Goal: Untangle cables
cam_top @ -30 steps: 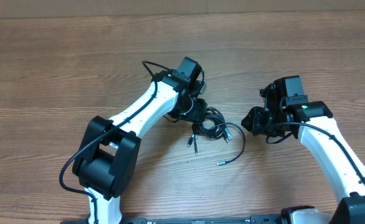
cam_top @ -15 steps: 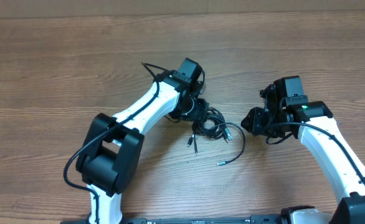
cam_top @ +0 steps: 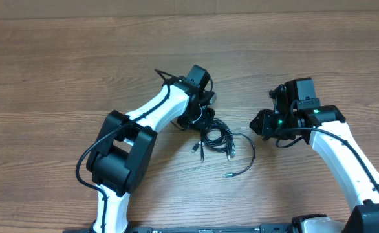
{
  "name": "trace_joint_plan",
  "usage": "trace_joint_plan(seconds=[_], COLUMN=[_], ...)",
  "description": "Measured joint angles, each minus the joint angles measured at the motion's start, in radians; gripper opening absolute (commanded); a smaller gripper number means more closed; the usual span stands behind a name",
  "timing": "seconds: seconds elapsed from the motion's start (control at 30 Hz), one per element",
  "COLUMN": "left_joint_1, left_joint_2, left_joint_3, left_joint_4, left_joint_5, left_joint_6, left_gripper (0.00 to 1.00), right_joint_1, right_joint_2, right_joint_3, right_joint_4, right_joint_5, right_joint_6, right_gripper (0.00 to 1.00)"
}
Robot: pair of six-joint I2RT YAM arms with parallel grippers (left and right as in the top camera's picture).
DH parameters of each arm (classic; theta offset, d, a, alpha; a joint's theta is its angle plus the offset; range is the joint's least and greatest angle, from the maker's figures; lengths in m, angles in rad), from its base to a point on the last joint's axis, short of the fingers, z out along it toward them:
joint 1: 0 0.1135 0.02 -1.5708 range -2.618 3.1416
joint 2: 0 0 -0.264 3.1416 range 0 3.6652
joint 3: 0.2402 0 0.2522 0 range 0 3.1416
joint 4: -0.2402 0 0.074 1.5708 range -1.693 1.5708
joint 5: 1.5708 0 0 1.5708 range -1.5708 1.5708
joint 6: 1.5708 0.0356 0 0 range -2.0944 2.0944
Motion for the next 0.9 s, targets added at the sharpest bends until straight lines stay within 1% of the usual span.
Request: trace_joint_plan(seconds=[0.07,0.13,0.2,0.27,0.3,0.33,0.47,0.6,0.8,0.9], left_joint_1=[0.0,0.0,0.0,0.0,0.0,0.0,0.0,0.0,0.0,0.0], left_joint_2=[0.002,0.002,0.002,0.002,0.002,0.002,0.002,0.003,0.003,0.003], left_joint_3=[0.018,0.052,0.071,0.074,0.075,0.076,0.076,0.076,0.076,0.076], left_joint_4=[0.001,0.003,0.004,0.005,0.005,0.004,0.004,0.004,0.001,0.005], left_joint_5=[0.014,0.051,0.13,0.206,0.234,0.262,0.34,0.362,0.354,0.375], left_joint_6=[0.058,0.146,0.229,0.267,0.277,0.282,0.297,0.299,0.299,0.298], left_gripper=[0.04,0.04,0.04,0.04,0.04,0.04,0.04,0.04,0.04,0.04], right_joint_1=[0.0,0.0,0.0,0.0,0.0,0.0,0.0,0.0,0.0,0.0], right_joint_2=[0.0,0.0,0.0,0.008,0.019,0.037,0.083,0.083,0.083,0.083], right_joint_3=[0.0,0.0,0.0,0.0,0.0,0.0,0.0,0.0,0.0,0.0], right_joint_4=[0.01,0.015,0.02,0.024,0.025,0.025,0.024,0.027,0.017,-0.002], right_joint_5=[-0.001,-0.002,-0.034,-0.06,-0.069,-0.079,-0.12,-0.163,-0.211,-0.211], right_joint_6=[-0.044,-0.089,-0.146,-0.171,-0.177,-0.185,-0.192,-0.192,-0.192,-0.192], right_gripper=[0.43,0.43,0.42,0.38,0.37,0.33,0.29,0.28,0.27,0.22])
